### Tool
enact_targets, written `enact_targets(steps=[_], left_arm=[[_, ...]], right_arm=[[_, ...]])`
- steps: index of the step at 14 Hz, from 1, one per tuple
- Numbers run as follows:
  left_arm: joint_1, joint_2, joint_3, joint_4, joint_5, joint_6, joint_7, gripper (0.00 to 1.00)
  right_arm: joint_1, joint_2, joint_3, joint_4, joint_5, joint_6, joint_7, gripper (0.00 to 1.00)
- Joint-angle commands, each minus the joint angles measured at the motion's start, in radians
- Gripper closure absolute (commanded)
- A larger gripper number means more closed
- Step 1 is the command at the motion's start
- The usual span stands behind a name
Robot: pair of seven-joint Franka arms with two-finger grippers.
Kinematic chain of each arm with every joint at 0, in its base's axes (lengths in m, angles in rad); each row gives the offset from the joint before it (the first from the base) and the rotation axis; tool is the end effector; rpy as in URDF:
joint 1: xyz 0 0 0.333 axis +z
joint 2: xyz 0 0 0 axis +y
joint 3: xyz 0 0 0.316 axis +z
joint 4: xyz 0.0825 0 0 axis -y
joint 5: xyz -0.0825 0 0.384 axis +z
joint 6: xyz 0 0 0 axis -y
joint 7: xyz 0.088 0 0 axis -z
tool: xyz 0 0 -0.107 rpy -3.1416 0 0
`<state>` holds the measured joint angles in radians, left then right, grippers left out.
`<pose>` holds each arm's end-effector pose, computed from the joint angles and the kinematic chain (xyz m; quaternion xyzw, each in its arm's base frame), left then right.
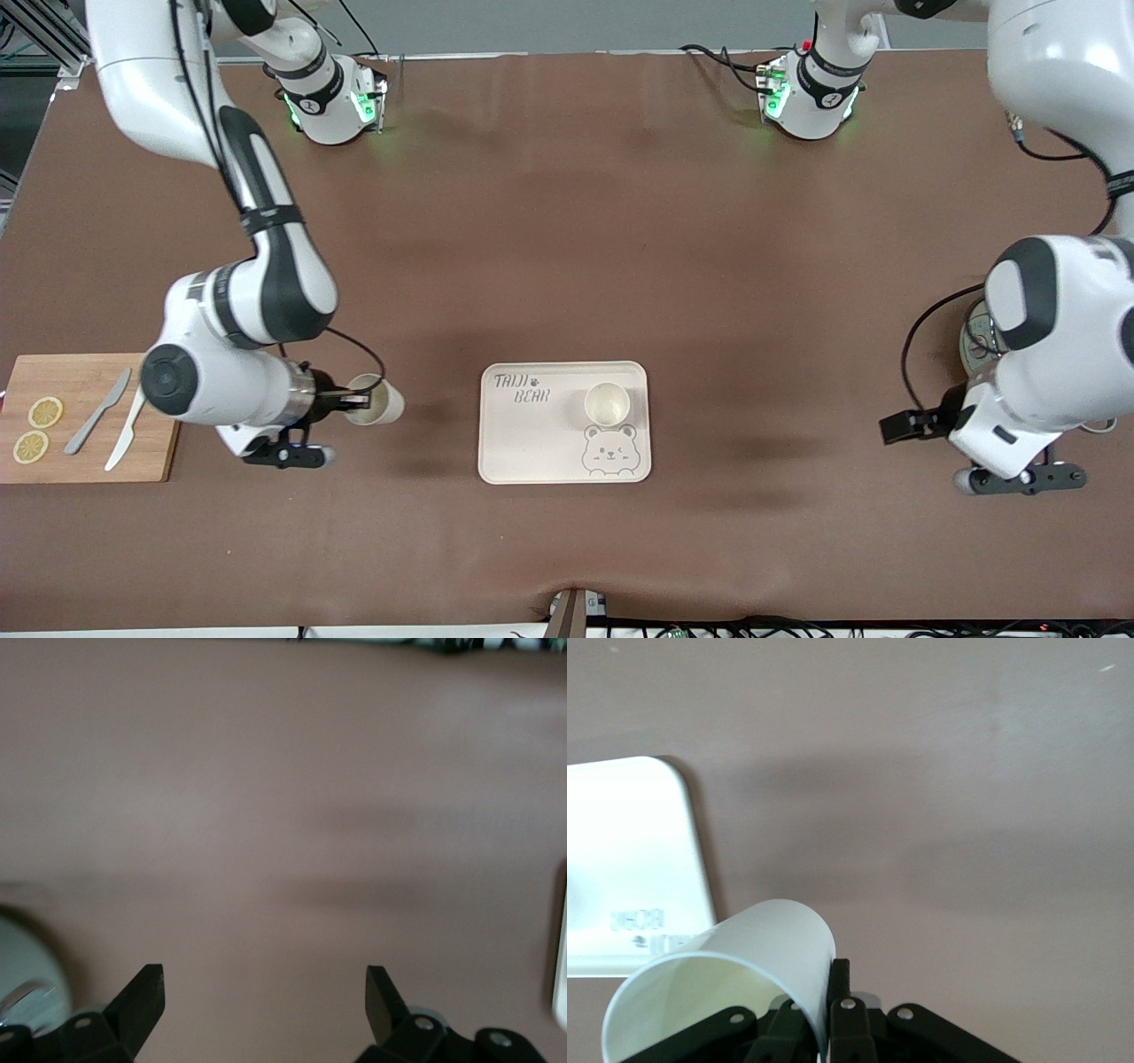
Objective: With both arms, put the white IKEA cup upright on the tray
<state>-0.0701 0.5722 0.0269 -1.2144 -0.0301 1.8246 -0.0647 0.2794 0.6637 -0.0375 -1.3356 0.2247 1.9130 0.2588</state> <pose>0.7242 -0.0386 0.4489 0.9997 0.0120 0.0187 0.0084 0.6960 0.1940 0.3339 -0.9937 0.0471 0.0641 0.0788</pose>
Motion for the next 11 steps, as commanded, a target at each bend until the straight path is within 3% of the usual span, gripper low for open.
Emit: enact_targets(steps=[1,5,7,11], left_arm=[[0.059,-0.145,-0.012,-0.027,-0.03,-0.137,0.081,0.0],[0.05,-0.276,-0.024,-0.033,-0.048,-0.267,0.095,0.0],[0.046,-0.307,-0.074,-0.039,-0.024,-0.33,0.187,0.0],[0.042,-0.402,-0.142,-0.128,-0.002,-0.372,0.054,0.0]], right_arm=[[0.061,-0.001,-0.012,0.036,0.01,-0.003,0.12,1.0],[0.13,0.011,-0.012,0.058,0.005,0.047,0.23,1.0],[0.15,0.025,-0.012,0.058,0.004,0.069,0.264,1.0],[0.196,0.062,-0.012,0.059,0.004,0.182,0.313,1.0]])
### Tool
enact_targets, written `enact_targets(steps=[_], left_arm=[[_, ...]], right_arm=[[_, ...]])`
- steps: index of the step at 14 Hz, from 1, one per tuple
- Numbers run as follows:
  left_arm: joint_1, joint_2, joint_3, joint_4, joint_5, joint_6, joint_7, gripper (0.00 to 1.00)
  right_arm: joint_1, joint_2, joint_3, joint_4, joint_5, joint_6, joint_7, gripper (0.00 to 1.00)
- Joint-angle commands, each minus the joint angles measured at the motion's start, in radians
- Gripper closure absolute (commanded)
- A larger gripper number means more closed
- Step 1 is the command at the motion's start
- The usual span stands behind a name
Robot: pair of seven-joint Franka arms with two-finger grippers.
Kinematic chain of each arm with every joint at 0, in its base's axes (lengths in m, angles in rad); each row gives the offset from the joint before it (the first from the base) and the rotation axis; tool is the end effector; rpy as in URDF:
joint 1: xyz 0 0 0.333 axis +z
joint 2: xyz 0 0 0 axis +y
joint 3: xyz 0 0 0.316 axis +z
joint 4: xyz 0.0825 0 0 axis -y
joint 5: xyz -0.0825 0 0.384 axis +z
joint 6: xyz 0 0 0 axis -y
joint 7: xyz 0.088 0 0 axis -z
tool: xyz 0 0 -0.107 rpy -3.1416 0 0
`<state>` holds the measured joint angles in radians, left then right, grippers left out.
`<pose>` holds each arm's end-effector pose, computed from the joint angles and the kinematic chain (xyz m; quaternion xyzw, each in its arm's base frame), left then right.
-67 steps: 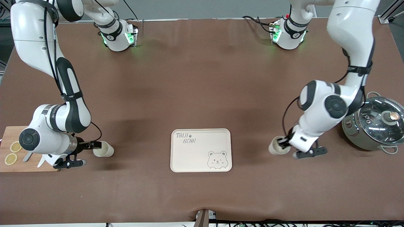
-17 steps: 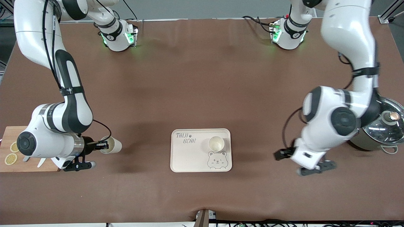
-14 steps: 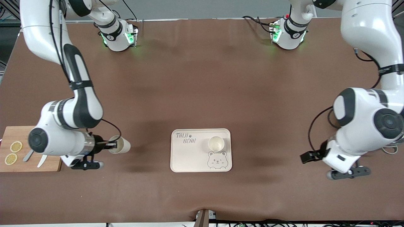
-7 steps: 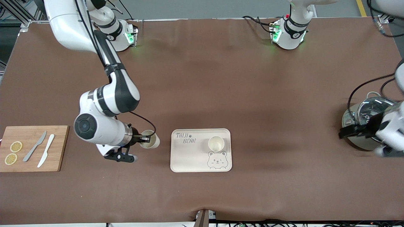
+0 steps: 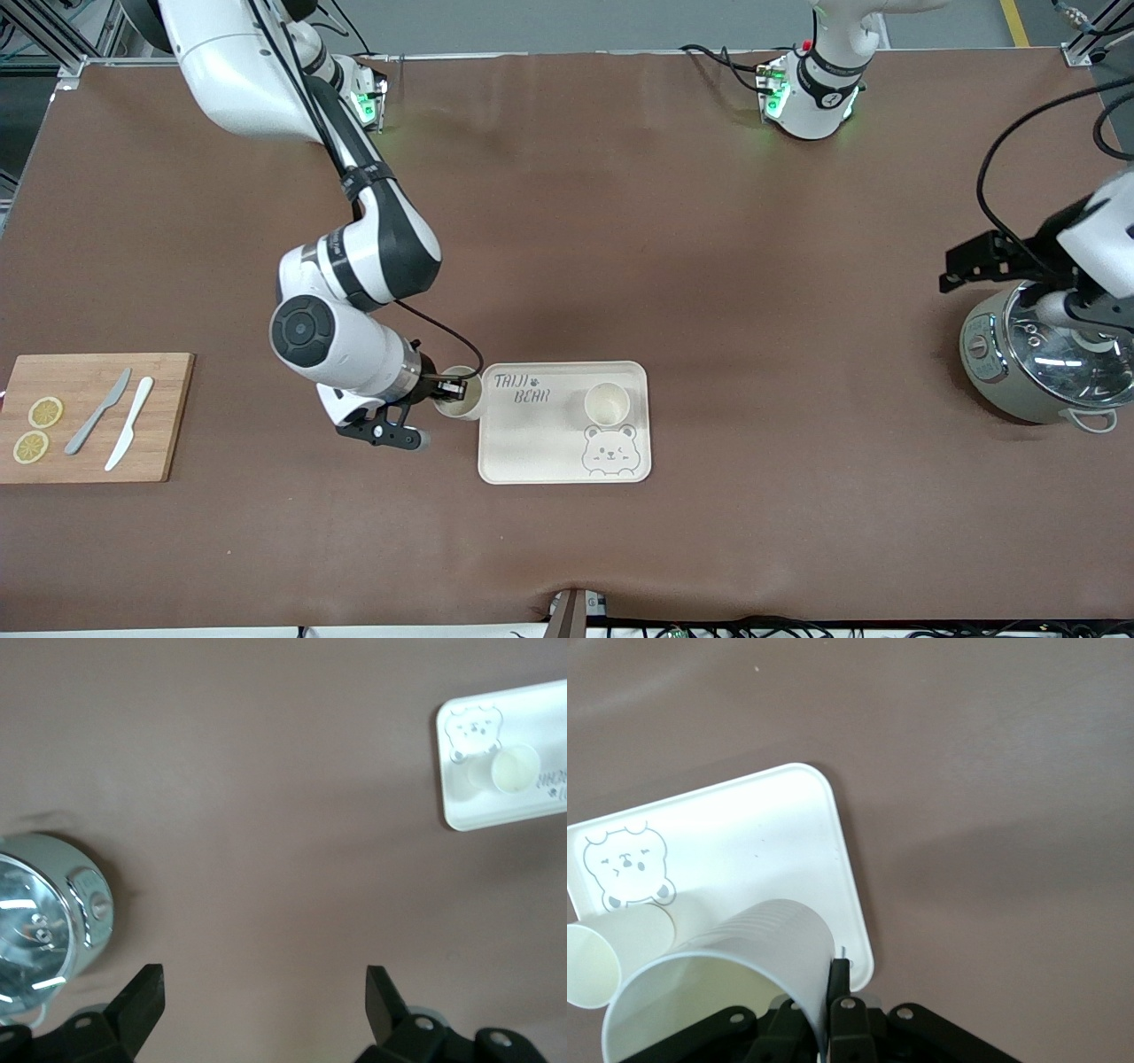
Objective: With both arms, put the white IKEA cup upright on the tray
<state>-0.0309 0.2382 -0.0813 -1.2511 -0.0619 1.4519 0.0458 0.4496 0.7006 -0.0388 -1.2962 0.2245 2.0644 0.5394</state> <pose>0.6106 -0.0690 0.6247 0.9957 -0.0810 -0.0196 0.0398 0.6765 0.3150 0.3382 -0.9896 0.1085 0.0101 0.0939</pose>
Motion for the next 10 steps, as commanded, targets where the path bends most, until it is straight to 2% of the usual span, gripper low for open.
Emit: enact_targets(steps=[1,5,7,8,10], left_arm=[[0.005,-0.086,-0.061,-0.117,0.048,0.001,-0.081,0.0],[0.005,-0.145,-0.052,-0.192,0.048,0.013,-0.077,0.0],[-0.062,-0.146,0.036,-0.214,0.048,0.03,-0.067,0.0],[-0.069,-0.161,0.054,-0.243,0.047,0.071,-0.061,0.0],[-0.067,-0.236,0.06,-0.389,0.042,0.201,-0.063,0.0]], right_arm=[[0.033,0.037,-0.01,0.02,0.004,0.051,0.036,1.0],[0.063,0.088,-0.012,0.021,0.002,0.127,0.037,1.0],[0.07,0.115,-0.012,0.023,0.002,0.17,0.037,1.0],[0.075,0.128,-0.012,0.023,0.002,0.19,0.037,1.0],[0.081,0.149,-0.013,0.024,-0.001,0.21,0.037,1.0]])
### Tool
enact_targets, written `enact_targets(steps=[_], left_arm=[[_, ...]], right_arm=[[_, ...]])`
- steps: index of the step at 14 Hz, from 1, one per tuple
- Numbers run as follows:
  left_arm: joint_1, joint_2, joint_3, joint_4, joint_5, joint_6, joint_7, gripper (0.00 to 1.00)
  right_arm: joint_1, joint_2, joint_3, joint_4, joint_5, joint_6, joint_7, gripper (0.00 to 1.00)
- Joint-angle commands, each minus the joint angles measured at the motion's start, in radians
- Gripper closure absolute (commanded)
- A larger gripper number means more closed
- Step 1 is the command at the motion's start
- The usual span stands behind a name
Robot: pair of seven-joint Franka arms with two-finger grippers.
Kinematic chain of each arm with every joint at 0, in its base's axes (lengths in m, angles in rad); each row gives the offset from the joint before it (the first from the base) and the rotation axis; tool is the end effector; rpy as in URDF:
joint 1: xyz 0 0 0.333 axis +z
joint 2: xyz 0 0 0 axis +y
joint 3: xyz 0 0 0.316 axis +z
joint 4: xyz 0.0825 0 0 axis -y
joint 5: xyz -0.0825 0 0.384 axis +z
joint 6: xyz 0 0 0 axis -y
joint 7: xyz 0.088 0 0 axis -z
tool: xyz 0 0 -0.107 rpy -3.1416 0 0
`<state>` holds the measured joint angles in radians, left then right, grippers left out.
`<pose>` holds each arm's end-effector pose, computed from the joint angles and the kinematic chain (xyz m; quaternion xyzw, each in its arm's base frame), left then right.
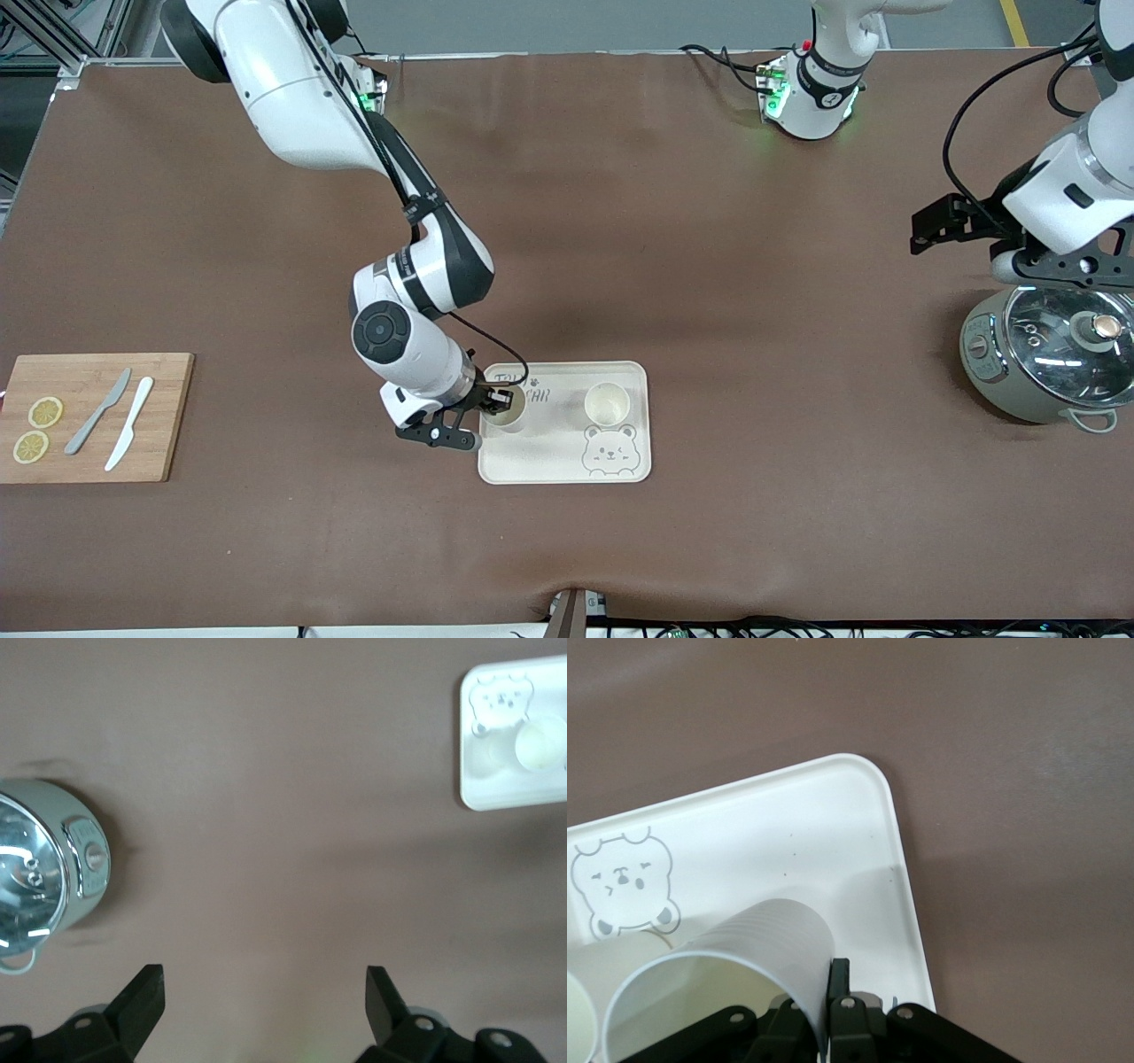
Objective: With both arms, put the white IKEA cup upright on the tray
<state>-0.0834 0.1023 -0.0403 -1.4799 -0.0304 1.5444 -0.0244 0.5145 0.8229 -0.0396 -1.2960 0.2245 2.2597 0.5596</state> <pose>0.5784 -0.0740 0.6069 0.9984 -0.0497 -0.0201 0.0158 0.6705 0.3600 0.2649 -0.9895 0.0996 -0.0231 0.1021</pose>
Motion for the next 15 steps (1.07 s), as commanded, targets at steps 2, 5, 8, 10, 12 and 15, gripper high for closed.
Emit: enact_targets(steps=[2,5,8,10,12,15], left_arm=[[-0.007,-0.115,0.025,-0.188,0.01,0.128,0.017,0.0],[-0.009,-0.116,0.077,-0.169,0.007,0.123,0.079,0.0],[-0.012,-0.089,0.086,-0.09,-0.003,0.085,0.077,0.0],[-0.018,-0.058,0.083,-0.047,-0.009,0.033,0.072,0.0],[-0.015,-0.058,0.083,-0.042,-0.009,0.031,0.076,0.0],[-0.007,-0.066,0.088,-0.04,0.0,0.029,0.09,0.0]], right_arm=[[0.032,0.056,-0.016,0.024,-0.002,0.067,0.017,1.0],[0.042,0.085,-0.016,0.029,-0.002,0.1,0.017,1.0],[0.048,0.094,-0.016,0.029,-0.002,0.11,0.017,1.0],[0.05,0.096,-0.016,0.029,-0.005,0.11,0.017,1.0],[0.048,0.096,-0.016,0.029,-0.005,0.11,0.017,1.0],[0.047,0.096,-0.016,0.027,-0.005,0.11,0.017,0.5]])
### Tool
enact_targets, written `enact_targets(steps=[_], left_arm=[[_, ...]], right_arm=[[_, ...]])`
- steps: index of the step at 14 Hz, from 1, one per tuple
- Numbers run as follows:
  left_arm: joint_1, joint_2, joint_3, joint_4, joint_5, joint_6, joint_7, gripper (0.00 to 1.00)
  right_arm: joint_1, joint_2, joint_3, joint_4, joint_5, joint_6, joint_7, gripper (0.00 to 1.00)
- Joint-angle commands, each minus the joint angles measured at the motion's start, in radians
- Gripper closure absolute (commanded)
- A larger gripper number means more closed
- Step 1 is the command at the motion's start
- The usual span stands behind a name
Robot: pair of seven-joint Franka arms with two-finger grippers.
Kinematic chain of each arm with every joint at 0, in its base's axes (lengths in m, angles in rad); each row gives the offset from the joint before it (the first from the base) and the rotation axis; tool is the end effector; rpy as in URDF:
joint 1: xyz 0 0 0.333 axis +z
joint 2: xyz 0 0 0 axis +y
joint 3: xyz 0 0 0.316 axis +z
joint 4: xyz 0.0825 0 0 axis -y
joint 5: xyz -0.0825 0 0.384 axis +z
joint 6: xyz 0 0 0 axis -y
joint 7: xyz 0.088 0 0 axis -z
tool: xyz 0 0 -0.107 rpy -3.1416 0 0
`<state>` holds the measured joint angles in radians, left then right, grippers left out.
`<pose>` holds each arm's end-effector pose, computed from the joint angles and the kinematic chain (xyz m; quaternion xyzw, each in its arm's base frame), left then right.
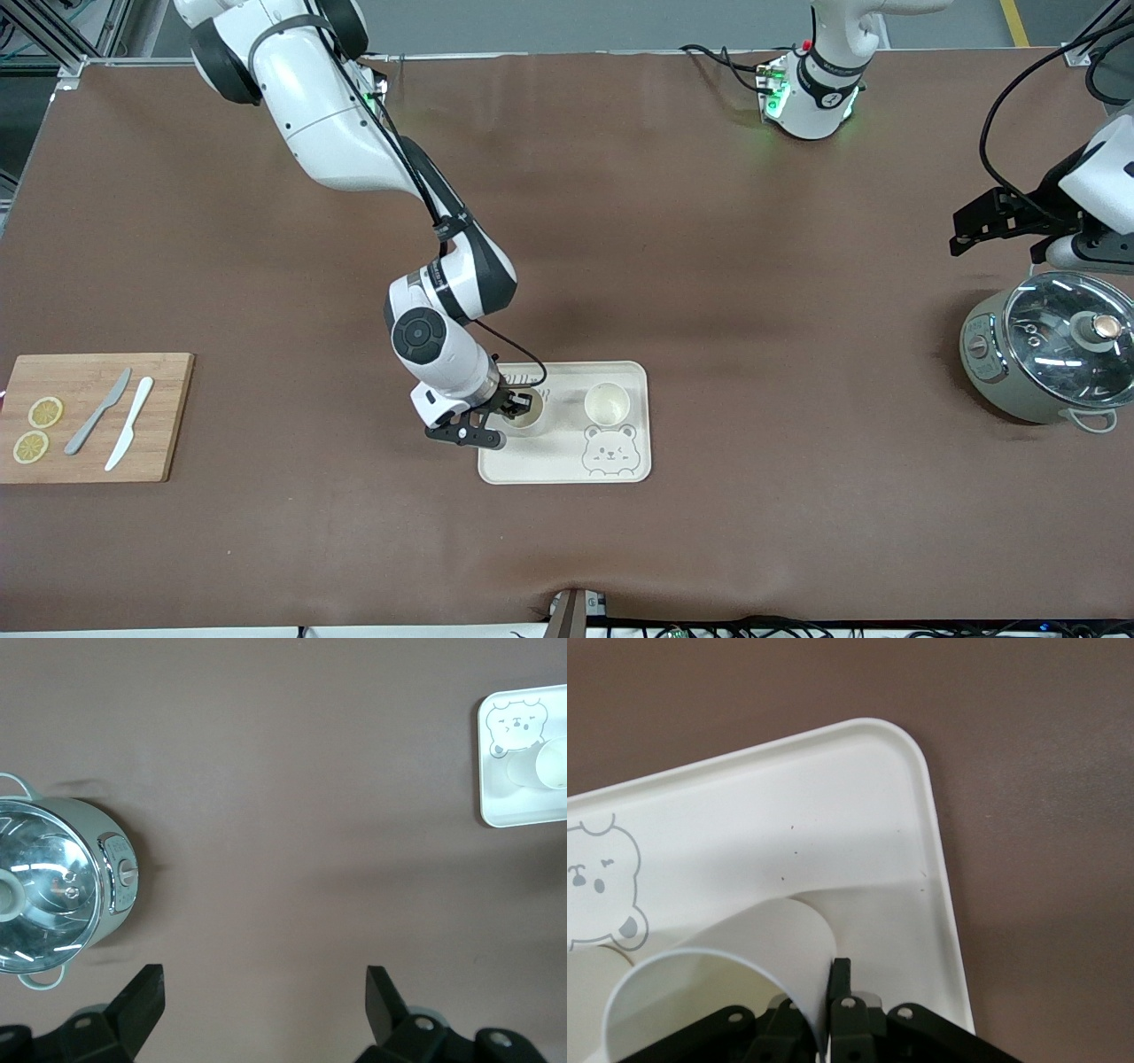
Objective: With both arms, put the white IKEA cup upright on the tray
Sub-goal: 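Open the right gripper and withdraw it from the tray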
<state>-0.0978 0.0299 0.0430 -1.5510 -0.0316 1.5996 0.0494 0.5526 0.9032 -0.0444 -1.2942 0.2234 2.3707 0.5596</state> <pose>0.5656 -0.0347 0.6197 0.9985 -0.0518 0.0093 0.0152 0.6619 0.3817 0.2159 -0.9900 0.0885 -0.0403 0.1026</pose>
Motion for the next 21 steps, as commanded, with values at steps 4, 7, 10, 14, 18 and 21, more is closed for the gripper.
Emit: enact_targets(steps=[4,7,10,14,18,21], left_arm=[[0.004,0.007,0.003,0.04,0.013,-0.03,0.064,0.0],[-0.005,0.011,-0.003,0.04,0.048,-0.055,0.075,0.0],[0.0,0.013,-0.002,0.042,0.042,-0.05,0.076,0.0],[-0.005,0.018,-0.002,0.045,0.038,-0.018,0.063,0.0],[-0.006,0.018,-0.003,0.045,0.038,-0.016,0.052,0.0],[-0.007,0.018,-0.003,0.043,0.038,-0.016,0.052,0.0]], right_arm=[[0.01,0.013,-0.011,0.021,-0.034,0.019,0.014,0.0],[-0.002,-0.013,-0.011,0.019,-0.087,0.003,0.006,0.0],[-0.006,-0.053,-0.011,0.018,-0.087,-0.1,0.014,0.0],[-0.008,-0.185,-0.037,0.019,-0.085,-0.322,0.016,0.0],[-0.049,-0.396,-0.04,0.018,-0.085,-0.627,0.005,0.0],[-0.112,-0.541,-0.043,0.015,-0.099,-0.815,-0.05,0.0]])
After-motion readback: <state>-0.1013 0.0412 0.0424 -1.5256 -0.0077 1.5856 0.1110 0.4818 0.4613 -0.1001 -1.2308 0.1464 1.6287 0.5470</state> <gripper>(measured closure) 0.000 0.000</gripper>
